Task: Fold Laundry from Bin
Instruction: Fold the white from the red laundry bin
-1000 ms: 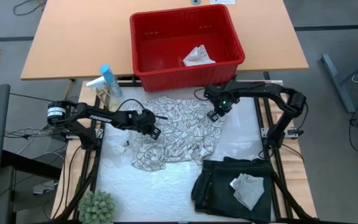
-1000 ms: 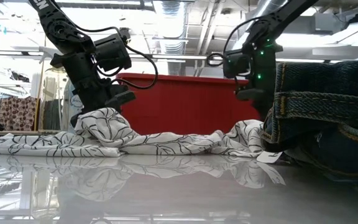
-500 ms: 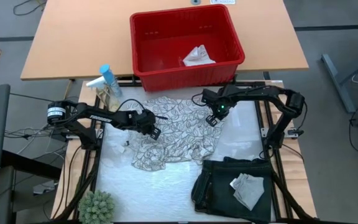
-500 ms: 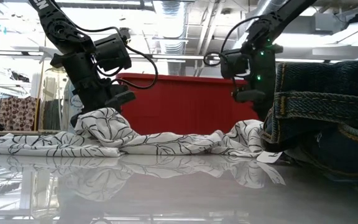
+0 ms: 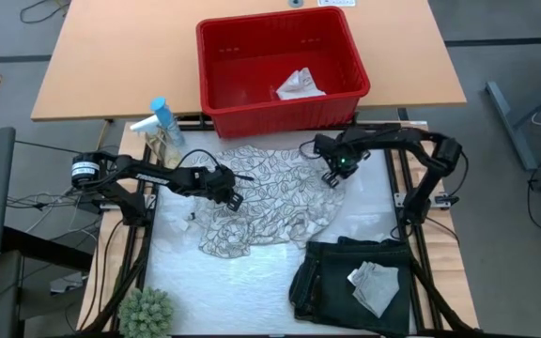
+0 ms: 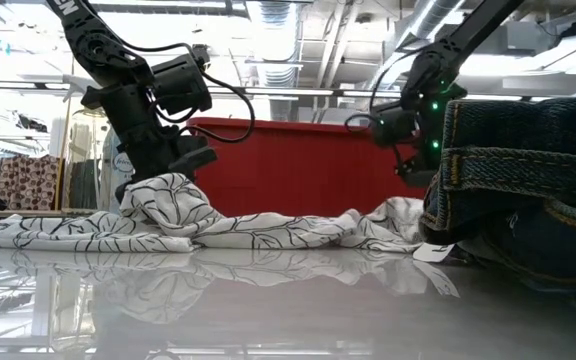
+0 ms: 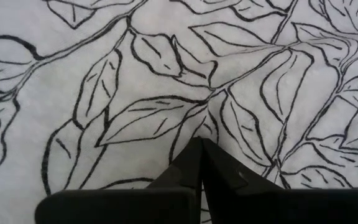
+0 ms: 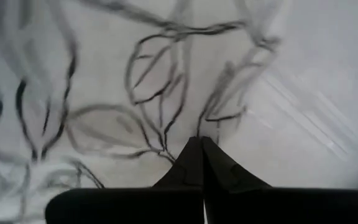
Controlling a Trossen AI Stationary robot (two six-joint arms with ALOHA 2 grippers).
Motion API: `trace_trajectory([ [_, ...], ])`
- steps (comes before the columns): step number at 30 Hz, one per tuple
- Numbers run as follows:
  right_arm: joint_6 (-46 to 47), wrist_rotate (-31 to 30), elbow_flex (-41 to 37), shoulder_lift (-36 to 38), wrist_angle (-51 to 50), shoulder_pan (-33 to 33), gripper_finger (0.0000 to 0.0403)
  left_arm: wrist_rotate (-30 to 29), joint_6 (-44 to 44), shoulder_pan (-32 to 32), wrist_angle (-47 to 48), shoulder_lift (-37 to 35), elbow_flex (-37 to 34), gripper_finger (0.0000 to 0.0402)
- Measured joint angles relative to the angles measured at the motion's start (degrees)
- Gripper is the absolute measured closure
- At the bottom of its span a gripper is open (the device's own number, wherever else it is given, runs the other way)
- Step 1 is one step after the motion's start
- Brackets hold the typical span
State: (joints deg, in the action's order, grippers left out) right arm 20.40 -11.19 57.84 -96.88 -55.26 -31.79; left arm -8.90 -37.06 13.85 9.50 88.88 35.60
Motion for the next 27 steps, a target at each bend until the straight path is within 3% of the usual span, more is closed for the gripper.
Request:
trace_trajectory([
  [7,-1.8,-9.5,3.5,1.4,-3.2,-5.5,0.0371,-0.1,0.7,0.0,0.0,0.0,0.0,0.0401],
  [10,-4.6,-9.3,6.3,3.5,-4.5,-6.3,0.0355,0.2,0.3,0.0,-0.5,-0.4,0.0,0.0401],
  [13,-7.6,-2.7,7.9,7.1,-3.6,-5.1,0.0352,1.4,1.7,-0.5,-2.5,-2.9,-0.1,0.0401],
  [17,-9.6,11.9,7.4,12.1,0.4,-1.6,0.0366,2.1,5.0,-0.8,-3.8,-9.2,2.5,0.0401],
  [19,-9.3,17.8,6.7,14.1,2.0,1.2,0.0381,5.5,6.2,-0.7,-3.2,-12.7,4.1,0.0401],
  [23,-8.0,20.2,3.3,16.1,4.3,9.5,0.0389,15.9,4.6,-2.7,-3.4,-18.8,7.0,0.0401],
  [27,-5.4,20.2,-2.3,16.0,10.4,18.0,0.0385,16.8,1.7,-9.5,5.4,-20.4,7.0,0.0401],
])
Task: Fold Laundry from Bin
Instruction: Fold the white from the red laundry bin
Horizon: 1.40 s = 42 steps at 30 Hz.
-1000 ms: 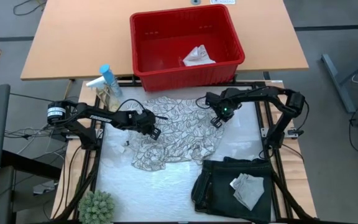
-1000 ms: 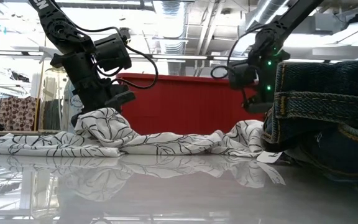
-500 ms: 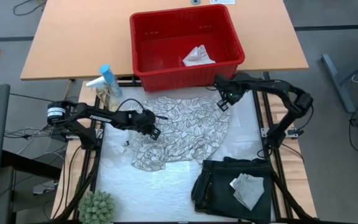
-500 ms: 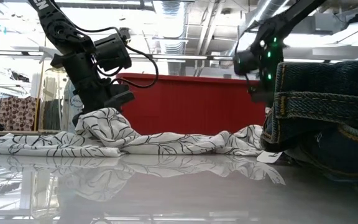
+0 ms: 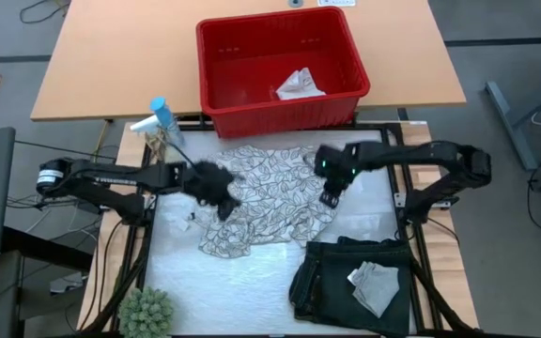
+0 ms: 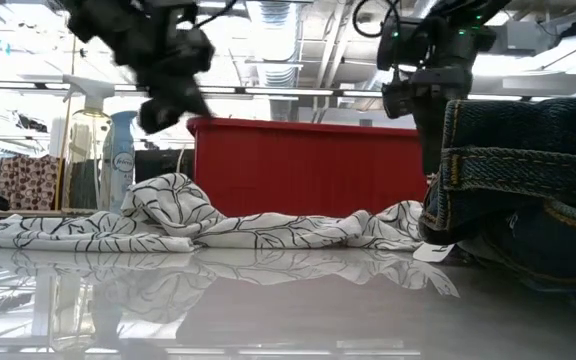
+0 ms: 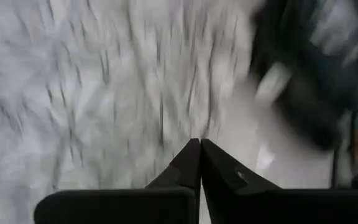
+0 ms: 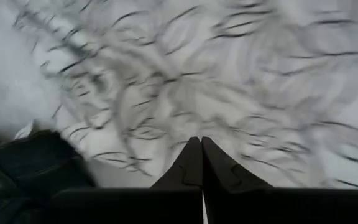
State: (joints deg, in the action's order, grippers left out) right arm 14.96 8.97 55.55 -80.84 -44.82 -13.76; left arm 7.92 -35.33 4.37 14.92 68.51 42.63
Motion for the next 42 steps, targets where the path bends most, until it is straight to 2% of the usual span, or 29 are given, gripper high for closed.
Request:
trace_trajectory([
  [7,6.9,0.3,-8.3,0.0,13.5,9.0,0.0388,-8.1,-8.0,-16.1,1.4,5.0,0.0,0.0401],
  [13,11.6,0.2,-13.1,0.0,18.1,12.9,0.0389,-14.9,-14.5,-23.3,1.3,12.9,0.0,0.0401],
  [21,18.5,-3.1,-16.4,-0.5,18.2,14.8,0.0389,-15.7,-15.1,-24.5,1.9,22.6,0.1,0.0402],
  [25,22.0,-5.4,-16.4,-1.3,15.4,14.1,0.0389,-14.6,-15.3,-24.7,2.0,24.8,0.5,0.0402],
  [30,26.8,-7.5,-16.1,-1.2,8.8,12.0,0.0389,-13.2,-18.9,-26.1,4.8,23.7,0.4,0.0402],
  [42,25.5,-21.2,-7.6,-0.9,-3.0,7.0,0.0383,-15.0,-19.4,-27.6,11.7,21.4,0.2,0.0402],
])
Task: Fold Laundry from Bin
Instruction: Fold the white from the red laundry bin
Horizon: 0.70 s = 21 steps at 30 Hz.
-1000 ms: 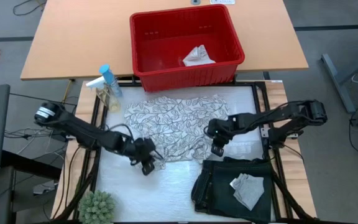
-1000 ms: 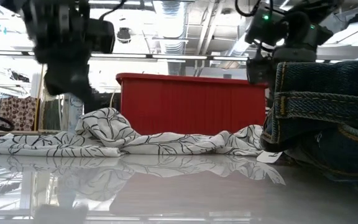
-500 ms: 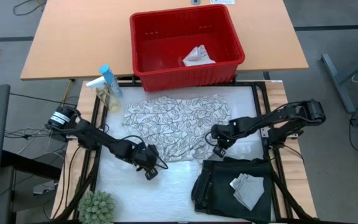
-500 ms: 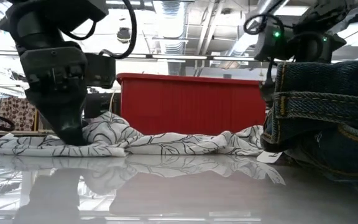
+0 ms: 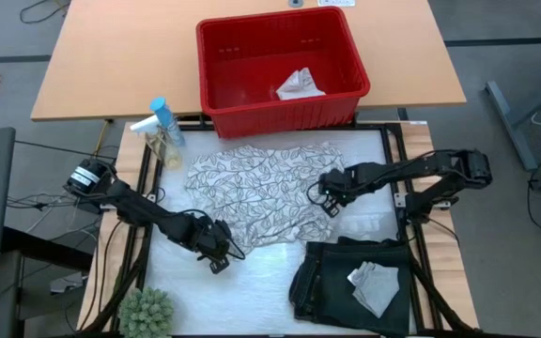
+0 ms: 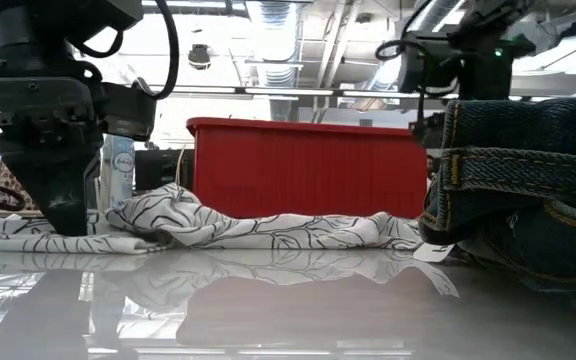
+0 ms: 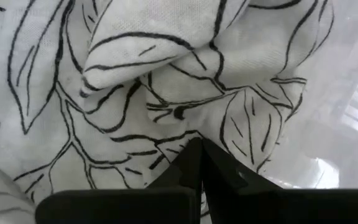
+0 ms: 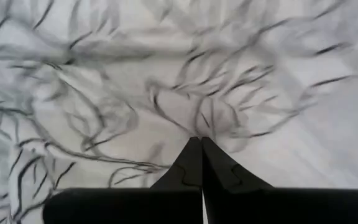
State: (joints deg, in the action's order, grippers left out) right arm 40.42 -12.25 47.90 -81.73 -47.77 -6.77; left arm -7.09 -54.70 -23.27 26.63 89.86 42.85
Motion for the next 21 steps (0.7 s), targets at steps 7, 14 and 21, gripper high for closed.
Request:
trace_trajectory([
  [7,-7.6,-6.0,7.2,0.0,-6.0,-1.8,0.0380,-1.6,0.0,0.0,-0.1,0.0,0.0,0.0402],
  [14,-13.3,5.0,10.5,0.0,0.9,1.9,0.0378,-3.7,-0.1,0.0,-0.2,0.1,-0.1,0.0402],
  [21,-6.8,7.8,6.8,0.0,5.4,8.8,0.0383,-4.0,-0.1,0.0,-0.2,0.1,-0.1,0.0402],
])
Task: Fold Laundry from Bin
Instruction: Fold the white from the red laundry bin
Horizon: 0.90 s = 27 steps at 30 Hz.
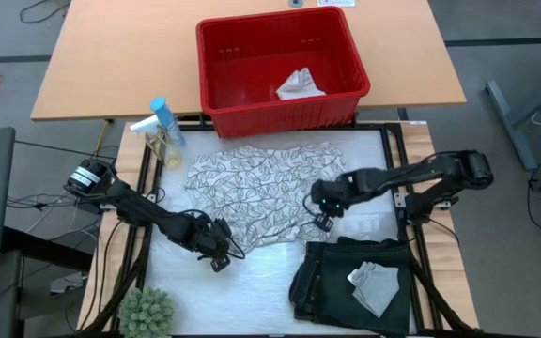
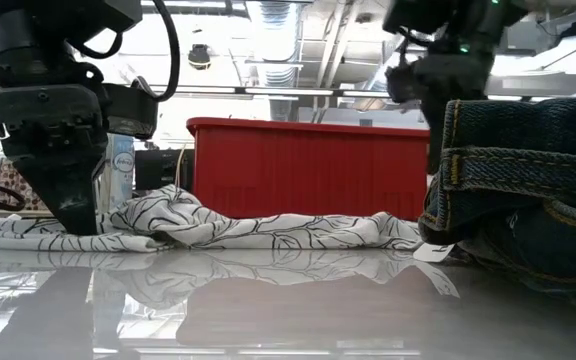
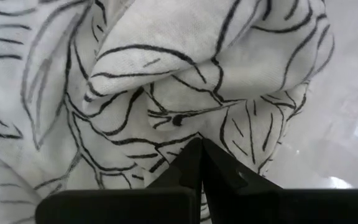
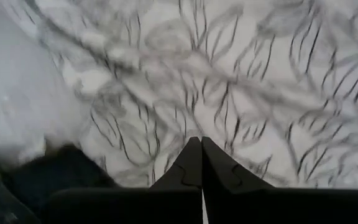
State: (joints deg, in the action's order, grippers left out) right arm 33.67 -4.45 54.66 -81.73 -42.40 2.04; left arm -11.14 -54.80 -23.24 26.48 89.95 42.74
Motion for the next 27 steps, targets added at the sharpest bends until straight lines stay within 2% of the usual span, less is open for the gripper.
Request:
trace_trajectory([
  [7,6.5,-0.3,-6.0,0.0,4.4,3.2,0.0384,-0.3,0.2,0.0,0.0,0.0,0.0,0.0402],
  [13,8.9,-0.9,-9.4,-0.1,5.0,2.4,0.0384,-1.1,0.8,0.2,-0.4,0.0,0.0,0.0402],
  [19,9.2,-3.1,-10.5,-0.1,3.4,-1.6,0.0384,-0.8,3.8,2.7,0.8,-1.5,-0.1,0.0401],
  [27,4.0,-6.1,-10.5,-0.1,3.9,-11.5,0.0385,-3.1,8.3,8.8,4.2,-1.7,-0.1,0.0401],
])
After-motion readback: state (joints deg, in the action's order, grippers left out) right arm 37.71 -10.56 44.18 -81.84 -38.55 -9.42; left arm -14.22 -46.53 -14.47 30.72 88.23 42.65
